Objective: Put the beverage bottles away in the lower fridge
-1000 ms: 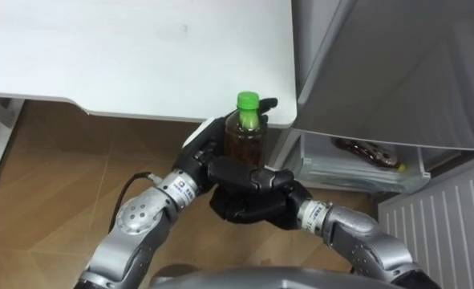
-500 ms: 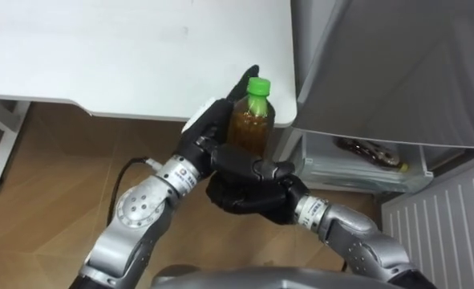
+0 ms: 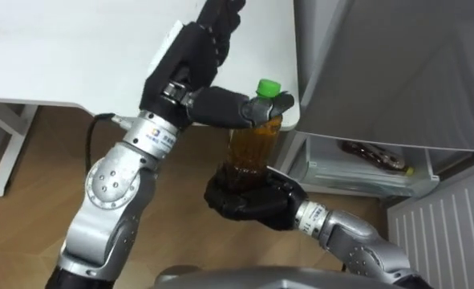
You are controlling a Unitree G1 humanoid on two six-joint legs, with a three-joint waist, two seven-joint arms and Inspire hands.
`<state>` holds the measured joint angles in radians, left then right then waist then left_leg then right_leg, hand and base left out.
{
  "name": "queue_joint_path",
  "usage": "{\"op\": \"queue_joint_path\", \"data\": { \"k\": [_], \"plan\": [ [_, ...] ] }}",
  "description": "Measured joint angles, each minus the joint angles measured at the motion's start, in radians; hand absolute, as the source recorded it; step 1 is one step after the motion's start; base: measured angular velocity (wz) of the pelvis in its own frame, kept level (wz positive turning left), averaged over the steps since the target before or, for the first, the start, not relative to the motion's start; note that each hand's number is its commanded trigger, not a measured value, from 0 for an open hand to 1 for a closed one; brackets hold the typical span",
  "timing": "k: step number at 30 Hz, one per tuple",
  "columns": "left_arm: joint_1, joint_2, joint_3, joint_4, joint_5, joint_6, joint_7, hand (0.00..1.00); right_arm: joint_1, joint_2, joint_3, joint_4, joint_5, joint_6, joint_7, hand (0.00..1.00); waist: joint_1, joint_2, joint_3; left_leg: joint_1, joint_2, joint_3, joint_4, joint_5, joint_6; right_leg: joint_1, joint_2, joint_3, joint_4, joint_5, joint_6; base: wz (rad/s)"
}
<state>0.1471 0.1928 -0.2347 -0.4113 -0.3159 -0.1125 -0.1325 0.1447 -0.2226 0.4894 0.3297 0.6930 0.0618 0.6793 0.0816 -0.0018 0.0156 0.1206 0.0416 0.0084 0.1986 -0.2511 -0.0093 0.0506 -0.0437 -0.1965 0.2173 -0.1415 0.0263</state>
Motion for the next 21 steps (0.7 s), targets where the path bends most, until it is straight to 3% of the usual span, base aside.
{"op": "queue_joint_path", "data": {
  "k": [4, 16, 21],
  "plan": [
    [-0.003, -0.01, 0.049, -0.01, -0.009, -0.044, 0.026, 0.0, 0.007, -0.021, -0.003, 0.0, -0.001, -0.001, 0.022, 1.0, 0.004, 0.0, -0.0002, 0.005, 0.0, 0.0, 0.0, 0.0, 0.0, 0.004, 0.0, 0.001, 0.001, 0.0, 0.0, 0.0],
    [-0.003, -0.014, 0.174, -0.01, 0.003, -0.067, 0.085, 0.0, 0.043, -0.033, -0.097, 0.0, -0.082, -0.006, 0.073, 1.0, 0.015, 0.008, -0.0016, 0.007, 0.001, -0.003, 0.0, 0.0, 0.0, 0.006, 0.001, -0.001, 0.003, 0.0, 0.0, 0.0],
    [-0.003, -0.014, 0.261, -0.04, 0.004, -0.083, 0.173, 0.0, 0.082, -0.03, -0.119, 0.0, -0.082, -0.018, 0.074, 1.0, 0.055, 0.015, 0.0006, 0.016, 0.002, -0.001, -0.002, 0.0, 0.0, 0.015, 0.002, 0.002, -0.002, 0.0, 0.0, -0.02]
  ]
}}
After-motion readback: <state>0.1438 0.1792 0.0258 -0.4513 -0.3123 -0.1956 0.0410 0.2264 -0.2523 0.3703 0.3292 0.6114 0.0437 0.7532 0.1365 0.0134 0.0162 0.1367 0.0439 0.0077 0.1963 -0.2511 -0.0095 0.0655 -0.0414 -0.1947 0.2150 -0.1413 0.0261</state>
